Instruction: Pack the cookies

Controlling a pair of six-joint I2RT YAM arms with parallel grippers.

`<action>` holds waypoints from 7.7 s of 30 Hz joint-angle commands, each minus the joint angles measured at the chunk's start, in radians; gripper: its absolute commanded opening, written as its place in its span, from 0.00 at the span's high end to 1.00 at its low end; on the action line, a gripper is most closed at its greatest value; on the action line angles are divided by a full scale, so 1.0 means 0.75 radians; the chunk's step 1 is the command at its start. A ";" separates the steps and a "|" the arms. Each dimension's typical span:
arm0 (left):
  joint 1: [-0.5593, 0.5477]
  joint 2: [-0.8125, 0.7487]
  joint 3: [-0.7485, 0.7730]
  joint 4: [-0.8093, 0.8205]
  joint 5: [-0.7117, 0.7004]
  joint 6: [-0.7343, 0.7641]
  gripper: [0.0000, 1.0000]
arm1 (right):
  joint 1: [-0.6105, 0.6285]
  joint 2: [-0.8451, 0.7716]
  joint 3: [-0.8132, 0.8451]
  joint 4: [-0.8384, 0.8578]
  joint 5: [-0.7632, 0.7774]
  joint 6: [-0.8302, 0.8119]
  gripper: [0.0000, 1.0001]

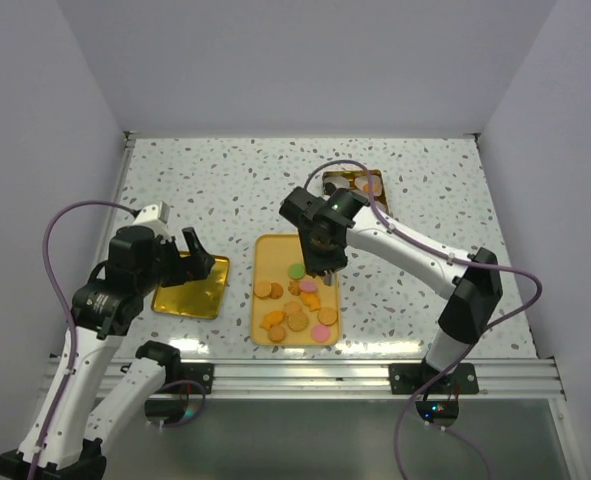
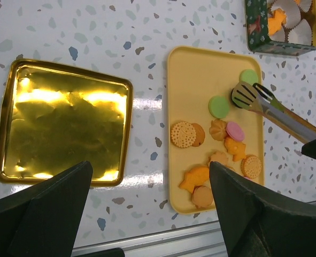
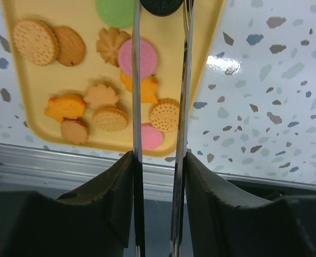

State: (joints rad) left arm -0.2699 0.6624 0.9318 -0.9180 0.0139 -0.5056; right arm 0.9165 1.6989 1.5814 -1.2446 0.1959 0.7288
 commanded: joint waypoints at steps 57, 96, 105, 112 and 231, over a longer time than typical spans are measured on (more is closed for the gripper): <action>-0.006 0.301 0.022 0.308 0.020 0.036 0.04 | -0.723 0.263 0.530 -0.138 0.091 -0.397 0.53; -0.006 0.041 0.007 0.093 -0.006 -0.001 0.04 | -1.040 -0.222 -0.280 0.150 0.025 -0.344 0.51; -0.006 0.025 0.034 0.052 -0.014 0.018 0.04 | -1.042 -0.336 -0.552 0.260 -0.114 -0.270 0.51; -0.006 0.045 0.026 0.083 -0.014 0.022 0.04 | -1.042 -0.343 -0.713 0.340 -0.200 -0.262 0.52; -0.192 1.242 -0.118 0.347 -0.182 -0.027 0.86 | -0.463 -0.523 -0.368 0.265 -0.112 -0.244 0.11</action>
State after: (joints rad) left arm -0.4110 1.5543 0.8497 -0.7086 -0.1024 -0.5316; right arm 0.5648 1.3380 1.3064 -1.0409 0.0860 0.5594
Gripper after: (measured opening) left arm 0.175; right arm 0.892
